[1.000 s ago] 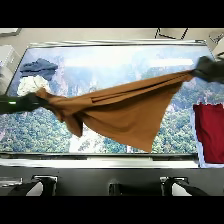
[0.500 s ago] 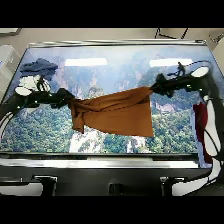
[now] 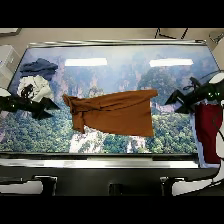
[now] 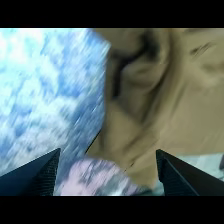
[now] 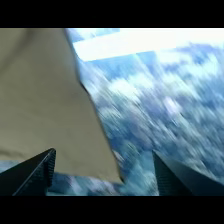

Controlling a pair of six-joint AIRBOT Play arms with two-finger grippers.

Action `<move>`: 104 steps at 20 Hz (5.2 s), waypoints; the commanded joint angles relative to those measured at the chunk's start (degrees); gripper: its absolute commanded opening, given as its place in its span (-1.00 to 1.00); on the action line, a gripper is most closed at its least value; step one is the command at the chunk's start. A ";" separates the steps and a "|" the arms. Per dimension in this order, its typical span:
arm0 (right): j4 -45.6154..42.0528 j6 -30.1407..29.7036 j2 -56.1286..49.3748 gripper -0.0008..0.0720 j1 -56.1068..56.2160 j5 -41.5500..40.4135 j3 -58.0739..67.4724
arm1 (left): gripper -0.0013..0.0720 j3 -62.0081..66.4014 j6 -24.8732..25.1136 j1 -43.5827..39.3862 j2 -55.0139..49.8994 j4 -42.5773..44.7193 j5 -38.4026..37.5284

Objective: Fold the clothes and pants, and hang the long-sleeved shirts on hangers.

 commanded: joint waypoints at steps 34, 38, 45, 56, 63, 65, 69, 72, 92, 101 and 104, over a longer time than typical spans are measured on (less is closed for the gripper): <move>-27.39 2.43 35.30 -0.88 18.49 -21.70 22.62 | -0.89 36.20 13.79 5.68 29.20 -20.98 4.98; -27.50 2.82 47.21 -0.88 18.51 -26.91 23.52 | -0.89 41.88 8.74 6.03 38.01 -21.00 11.93; -28.63 2.80 50.25 -0.88 18.49 -34.25 23.52 | -0.89 41.86 8.00 6.05 41.75 -19.65 21.62; -28.35 8.35 9.62 -0.87 18.49 -14.97 12.55 | -0.89 -0.70 14.32 -3.08 17.00 -17.03 20.90; -14.27 18.08 -5.03 -0.88 18.51 -18.45 12.55 | -0.89 -1.33 14.25 -7.98 -1.79 -20.35 22.58; -13.75 18.08 -5.55 -0.87 18.49 -18.99 12.57 | -0.88 -1.27 14.25 -8.61 -2.82 -20.37 22.53; -13.90 14.51 -3.04 0.39 12.55 -12.31 16.70 | 0.46 4.24 12.63 -3.32 -2.45 -18.69 10.56; -14.43 8.52 0.00 0.56 2.23 2.91 17.46 | 0.45 7.87 1.49 4.15 -2.08 -3.13 -5.27; -8.15 1.22 8.09 0.53 -6.45 7.52 -8.28 | 0.01 -35.17 13.62 1.22 10.36 -5.42 16.20; -6.10 -1.73 7.06 0.59 -1.40 -4.98 -22.10 | -0.89 -35.04 13.64 0.04 13.64 -5.53 15.78; -2.56 -2.40 4.81 0.59 -1.36 -6.88 -24.41 | -0.89 -35.04 13.64 0.02 15.21 -5.57 15.61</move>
